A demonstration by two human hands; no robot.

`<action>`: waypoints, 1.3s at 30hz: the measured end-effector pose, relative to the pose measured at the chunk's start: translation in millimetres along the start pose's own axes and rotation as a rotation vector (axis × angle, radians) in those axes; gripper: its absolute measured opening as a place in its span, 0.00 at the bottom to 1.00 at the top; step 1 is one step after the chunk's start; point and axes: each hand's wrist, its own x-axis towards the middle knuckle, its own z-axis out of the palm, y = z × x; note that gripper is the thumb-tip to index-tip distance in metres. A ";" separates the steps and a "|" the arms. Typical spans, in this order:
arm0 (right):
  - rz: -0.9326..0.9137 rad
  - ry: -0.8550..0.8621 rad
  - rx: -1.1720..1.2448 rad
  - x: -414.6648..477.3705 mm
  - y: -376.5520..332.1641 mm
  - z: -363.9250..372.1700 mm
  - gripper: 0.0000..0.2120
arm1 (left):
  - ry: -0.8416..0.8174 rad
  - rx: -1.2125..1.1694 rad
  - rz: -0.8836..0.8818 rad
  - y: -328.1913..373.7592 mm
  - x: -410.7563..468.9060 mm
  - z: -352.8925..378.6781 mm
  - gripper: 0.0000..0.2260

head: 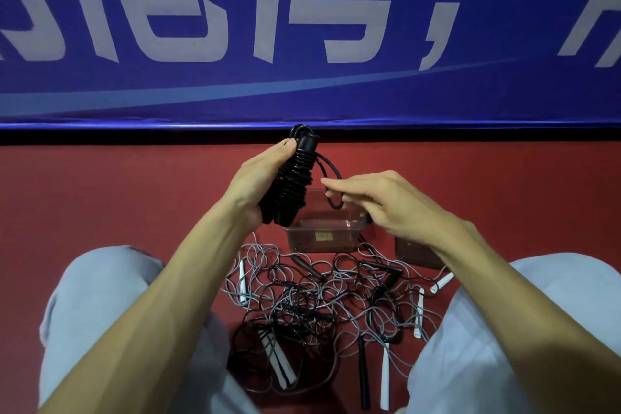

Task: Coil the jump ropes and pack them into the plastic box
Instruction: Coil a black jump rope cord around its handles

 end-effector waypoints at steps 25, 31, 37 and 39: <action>0.073 0.441 0.508 8.8 -16.7 -0.7 0.02 | -0.204 0.218 -0.072 -21.6 10.1 4.5 0.17; 0.165 0.457 0.609 10.5 -11.9 -0.3 0.08 | -0.189 0.205 -0.061 -26.1 10.5 8.3 0.15; 0.323 0.608 0.422 13.6 -12.2 5.6 0.09 | -0.100 0.101 -0.022 -29.9 8.0 14.0 0.14; 0.310 0.646 0.297 13.7 -10.3 8.6 0.08 | -0.059 0.112 0.025 -30.6 6.6 16.9 0.12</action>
